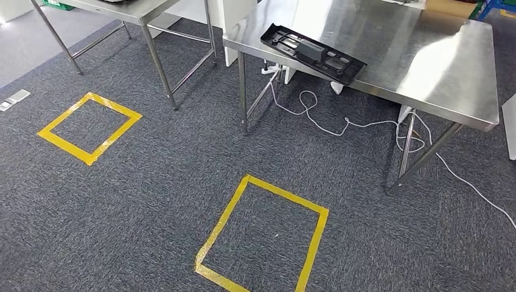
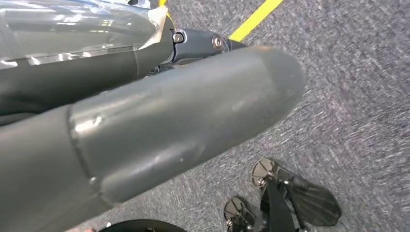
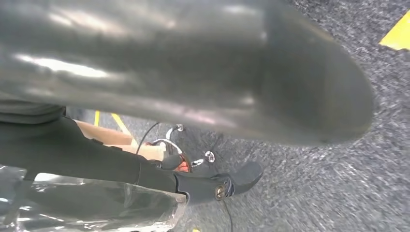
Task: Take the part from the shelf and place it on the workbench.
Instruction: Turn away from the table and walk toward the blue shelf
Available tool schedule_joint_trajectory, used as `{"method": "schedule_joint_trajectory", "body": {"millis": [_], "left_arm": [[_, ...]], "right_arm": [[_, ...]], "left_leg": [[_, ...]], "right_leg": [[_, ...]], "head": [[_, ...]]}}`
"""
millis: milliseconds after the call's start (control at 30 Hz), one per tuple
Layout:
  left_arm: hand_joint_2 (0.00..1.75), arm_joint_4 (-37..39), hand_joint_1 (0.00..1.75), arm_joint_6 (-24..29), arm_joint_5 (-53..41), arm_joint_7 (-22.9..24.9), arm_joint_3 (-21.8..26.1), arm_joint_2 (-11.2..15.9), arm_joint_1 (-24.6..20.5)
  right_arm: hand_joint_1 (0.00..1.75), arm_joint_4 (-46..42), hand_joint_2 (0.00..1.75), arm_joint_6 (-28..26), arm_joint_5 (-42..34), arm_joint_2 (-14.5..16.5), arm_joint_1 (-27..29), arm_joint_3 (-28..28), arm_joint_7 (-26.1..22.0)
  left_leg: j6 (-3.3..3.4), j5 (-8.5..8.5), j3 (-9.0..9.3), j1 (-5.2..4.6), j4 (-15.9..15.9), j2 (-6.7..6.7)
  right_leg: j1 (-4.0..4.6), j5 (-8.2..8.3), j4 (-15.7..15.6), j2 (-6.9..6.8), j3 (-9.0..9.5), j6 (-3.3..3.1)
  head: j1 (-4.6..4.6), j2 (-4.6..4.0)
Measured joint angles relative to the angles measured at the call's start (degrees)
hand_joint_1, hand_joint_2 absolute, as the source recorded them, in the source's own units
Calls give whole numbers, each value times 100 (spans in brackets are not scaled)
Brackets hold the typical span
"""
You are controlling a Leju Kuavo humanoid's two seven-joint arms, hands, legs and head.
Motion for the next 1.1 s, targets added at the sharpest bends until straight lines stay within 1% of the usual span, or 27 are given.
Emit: {"method": "schedule_joint_trajectory", "body": {"millis": [67, 100, 167, 233, 267, 300, 333, 367, 400, 433, 467, 500, 533, 567, 633, 667, 700, 733, 767, 800, 833, 867, 900, 967, 1000, 1067, 1100], "left_arm": [[0, 0, 0, 3, 0, -2, 1, -3, 3], [0, 0, 0, 5, -1, -2, 1, -7, 3], [0, -1, 0, 12, -2, -1, 1, -13, -2], [0, -2, 0, 25, -2, 5, 1, -19, -6], [0, -1, 0, 34, -2, 9, 1, -25, -4], [0, -1, 0, 46, -2, 14, 1, -30, -2], [0, 0, 0, 59, -2, 17, 1, -36, 1], [0, 0, 0, 72, -2, 19, 1, -43, 2], [0, 0, 0, 82, -2, 19, 1, -46, 2], [0, 0, 0, 90, -2, 19, 1, -50, 0], [0, 0, 0, 97, -2, 19, 1, -52, 0], [0, 0, 0, 101, -2, 19, 1, -54, 2], [0, 0, 0, 103, -2, 19, 1, -55, 7], [0, 0, 0, 105, -2, 19, 1, -53, 12], [0, 0, 0, 108, -2, 19, 2, -49, 16], [0, 0, 0, 109, -1, 17, 2, -46, 12], [0, 0, 0, 110, -1, 14, 2, -46, 8], [0, 0, 0, 111, 0, 12, 3, -45, 5], [0, 0, 0, 114, 1, 11, 3, -44, 6], [0, 0, 0, 119, 2, 14, 4, -44, 10], [0, 0, 0, 129, 7, 23, 6, -42, 14], [0, 0, 0, 145, 14, 35, 8, -39, 15], [0, 0, 0, 163, 21, 49, 9, -37, 12], [0, 0, 0, 192, 35, 73, 12, -37, -2], [0, 0, 0, 201, 39, 81, 13, -37, -8], [0, -1, 0, 209, 42, 89, 22, -35, -13], [0, -1, 0, 209, 42, 91, 27, -33, -12]], "right_arm": [[0, -1, 0, 0, 4, -4, -15, 0, -9], [0, -2, 0, 0, 10, -8, -17, 0, -13], [0, -1, 0, 3, 34, -16, -13, 0, -18], [0, 1, 0, 16, 65, -24, -4, 0, -19], [0, 2, 0, 27, 78, -32, 1, 0, -16], [0, 2, 0, 39, 90, -39, 7, 0, -11], [0, 2, 0, 49, 101, -48, 11, 0, -6], [0, 2, 0, 56, 113, -56, 13, 0, 2], [0, 4, 0, 60, 125, -63, 13, 0, 7], [0, 6, 0, 63, 133, -69, 10, 0, 12], [0, 8, 0, 66, 137, -73, 6, 0, 16], [0, 10, 0, 68, 139, -75, -1, 0, 19], [0, 11, 0, 70, 140, -76, -10, 0, 23], [0, 11, 0, 73, 141, -74, -16, 0, 28], [0, 11, 0, 86, 154, -71, -20, 0, 37], [0, 11, 0, 95, 162, -68, -13, 0, 39], [0, 11, 0, 102, 169, -68, -5, 0, 41], [0, 11, 0, 107, 174, -69, 5, 0, 43], [0, 11, 0, 109, 176, -71, 12, 0, 45], [0, 11, 0, 110, 182, -73, 14, 1, 47], [0, 11, 0, 113, 193, -73, 12, 1, 48], [0, 11, 0, 116, 209, -69, 7, 2, 49], [0, 11, 0, 119, 226, -67, -1, 4, 49], [0, 11, 0, 126, 260, -64, -16, 6, 50], [0, 11, 0, 128, 273, -65, -27, 7, 51], [0, 10, 0, 138, 298, -57, -54, 14, 56], [0, 8, 0, 145, 323, -50, -70, 25, 58]], "left_leg": [[86, 36, 0, -16, -48, -105], [136, 67, 11, -13, -84, -150], [214, 124, 21, 4, -140, -239], [245, 141, -4, -8, -143, -352], [250, 145, -11, -15, -141, -416], [252, 148, -13, -20, -138, -485], [251, 150, -10, -23, -134, -555], [246, 154, -6, -25, -129, -624], [235, 156, -7, -31, -118, -685], [216, 154, -11, -43, -103, -739], [192, 152, -20, -54, -91, -782], [163, 152, -30, -63, -84, -819], [132, 154, -40, -64, -85, -857], [104, 151, -54, -52, -73, -871], [42, 7, -155, -38, 130, -698], [11, -162, -279, -26, 399, -554], [-24, -372, -456, -16, 769, -415], [-58, -561, -650, 5, 1168, -340], [-86, -669, -802, 29, 1474, -302], [-108, -671, -864, 52, 1594, -280], [-124, -566, -806, 74, 1483, -257], [-132, -389, -630, 92, 1161, -214], [-133, -213, -388, 104, 728, -108], [-102, -13, -31, 91, 111, 55], [-71, 1, 31, 70, -1, 84], [13, 10, 18, 28, -14, -29], [56, 31, 18, 19, -39, -81]], "right_leg": [[7, -15, 0, -38, 21, 71], [4, -62, 63, 29, -2, 96], [-10, -330, 561, 270, -235, 83], [-15, -657, 1361, 419, -633, 50], [-14, -720, 1616, 437, -771, 66], [-13, -689, 1670, 450, -815, 102], [-13, -559, 1474, 470, -734, 149], [-15, -368, 1083, 521, -559, 192], [-20, -188, 648, 626, -368, 214], [-19, -48, 295, 706, -221, 203], [-13, 29, 83, 768, -139, 170], [-1, 50, 11, 788, -119, 123], [13, 62, 8, 738, -106, 73], [-15, 76, -3, 691, -86, 27], [-66, 112, -33, 583, -45, -65], [-88, 123, -45, 521, -41, -107], [-73, 122, -46, 458, -43, -134], [-66, 118, -44, 389, -48, -154], [-61, 115, -43, 323, -53, -158], [-60, 110, -42, 261, -58, -155], [-63, 105, -41, 208, -56, -149], [-67, 94, -41, 160, -47, -134], [-65, 78, -39, 117, -28, -111], [-23, 38, -35, 38, -3, -44], [-3, 21, -36, 0, 14, -8], [20, 3, -44, -83, 48, 63], [12, -28, -9, -52, 45, 94]], "head": [[2, 0], [6, 0], [15, 0], [20, 0], [20, 0], [21, 0], [21, 0], [21, 0], [22, 0], [22, 0], [22, 0], [21, 0], [19, 0], [18, 0], [5, 0], [-3, 0], [-12, 0], [-18, 0], [-17, 0], [-19, 0], [-19, 0], [-19, 0], [-20, 0], [-15, 0], [-10, 0], [-1, 0], [1, 0]]}}
